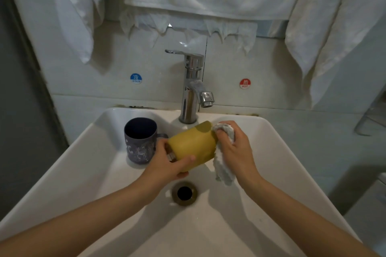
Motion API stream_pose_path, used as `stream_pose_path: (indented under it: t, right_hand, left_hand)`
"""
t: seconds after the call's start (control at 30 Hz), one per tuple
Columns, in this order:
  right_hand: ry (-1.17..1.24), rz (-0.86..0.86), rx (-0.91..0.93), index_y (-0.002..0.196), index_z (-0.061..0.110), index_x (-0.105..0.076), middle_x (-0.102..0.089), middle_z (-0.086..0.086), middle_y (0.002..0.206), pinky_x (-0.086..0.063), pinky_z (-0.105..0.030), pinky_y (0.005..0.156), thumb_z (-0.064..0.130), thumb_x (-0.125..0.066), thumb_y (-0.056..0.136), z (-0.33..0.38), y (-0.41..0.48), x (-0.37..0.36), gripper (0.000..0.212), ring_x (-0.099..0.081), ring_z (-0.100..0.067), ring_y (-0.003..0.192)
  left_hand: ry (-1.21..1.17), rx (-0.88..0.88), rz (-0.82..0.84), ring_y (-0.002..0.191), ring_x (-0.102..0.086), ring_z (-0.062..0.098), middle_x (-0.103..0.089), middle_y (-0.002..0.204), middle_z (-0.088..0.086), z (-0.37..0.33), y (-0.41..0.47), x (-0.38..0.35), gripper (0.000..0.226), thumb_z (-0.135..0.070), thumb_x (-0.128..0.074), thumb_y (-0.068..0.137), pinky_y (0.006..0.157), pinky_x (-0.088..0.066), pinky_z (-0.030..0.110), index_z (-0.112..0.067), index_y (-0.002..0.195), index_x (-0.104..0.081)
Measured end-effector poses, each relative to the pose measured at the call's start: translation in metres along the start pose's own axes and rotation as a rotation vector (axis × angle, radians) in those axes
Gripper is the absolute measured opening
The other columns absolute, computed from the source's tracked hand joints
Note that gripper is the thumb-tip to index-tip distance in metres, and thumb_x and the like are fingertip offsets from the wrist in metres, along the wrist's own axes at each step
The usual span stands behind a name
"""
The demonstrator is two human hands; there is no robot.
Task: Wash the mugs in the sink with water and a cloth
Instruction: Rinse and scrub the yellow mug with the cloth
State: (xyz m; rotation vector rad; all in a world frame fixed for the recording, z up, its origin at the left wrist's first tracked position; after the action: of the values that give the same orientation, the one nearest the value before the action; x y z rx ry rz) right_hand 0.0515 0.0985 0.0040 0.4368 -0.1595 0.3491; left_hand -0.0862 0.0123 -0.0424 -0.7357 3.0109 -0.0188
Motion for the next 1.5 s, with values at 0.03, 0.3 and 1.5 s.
stream_pose_path:
  t: [0.03,0.3,1.5]
  right_hand:
    - [-0.007,-0.008,0.005,0.098,0.033,-0.048,-0.054,0.01,0.097,-0.036,0.006,0.067,0.027,-0.046,0.096,-0.001,0.0,-0.001,0.007,-0.051,0.004,0.086]
    - [-0.576,0.07,0.532,0.114,0.021,-0.059,-0.054,-0.001,0.128,-0.031,-0.029,0.102,0.039,-0.043,0.09,0.014,-0.019,-0.017,0.034,-0.04,-0.013,0.12]
    - [0.046,0.049,-0.208,0.128,0.025,-0.046,-0.058,-0.002,0.114,-0.043,-0.028,0.086,0.032,-0.046,0.097,-0.013,0.009,0.005,0.032,-0.056,-0.017,0.101]
  left_hand:
    - [0.057,-0.053,-0.014,0.099,-0.054,0.014,-0.039,0.111,-0.01,-0.003,0.0,0.001,0.065,-0.016,-0.074,0.076,0.071,-0.058,0.03,-0.026,0.121,-0.028]
    - [0.451,-0.379,-0.069,0.098,-0.048,0.002,-0.041,0.111,-0.012,-0.017,-0.012,0.0,0.074,-0.028,-0.085,0.062,0.071,-0.044,0.013,-0.028,0.112,-0.03]
    - [0.418,-0.307,-0.004,0.119,-0.039,0.01,-0.029,0.131,-0.008,-0.01,-0.008,-0.002,0.091,-0.028,-0.084,0.063,0.097,-0.045,0.032,-0.029,0.131,-0.025]
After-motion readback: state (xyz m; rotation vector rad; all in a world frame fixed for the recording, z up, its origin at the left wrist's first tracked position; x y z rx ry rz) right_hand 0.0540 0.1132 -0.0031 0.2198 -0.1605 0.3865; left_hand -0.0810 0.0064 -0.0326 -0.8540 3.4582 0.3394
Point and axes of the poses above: each hand's wrist, its own y-axis towards the middle knuckle, its own x-axis out of the back of the hand, z = x × y, the point moved 4 cm from there along y, towards the middle knuckle
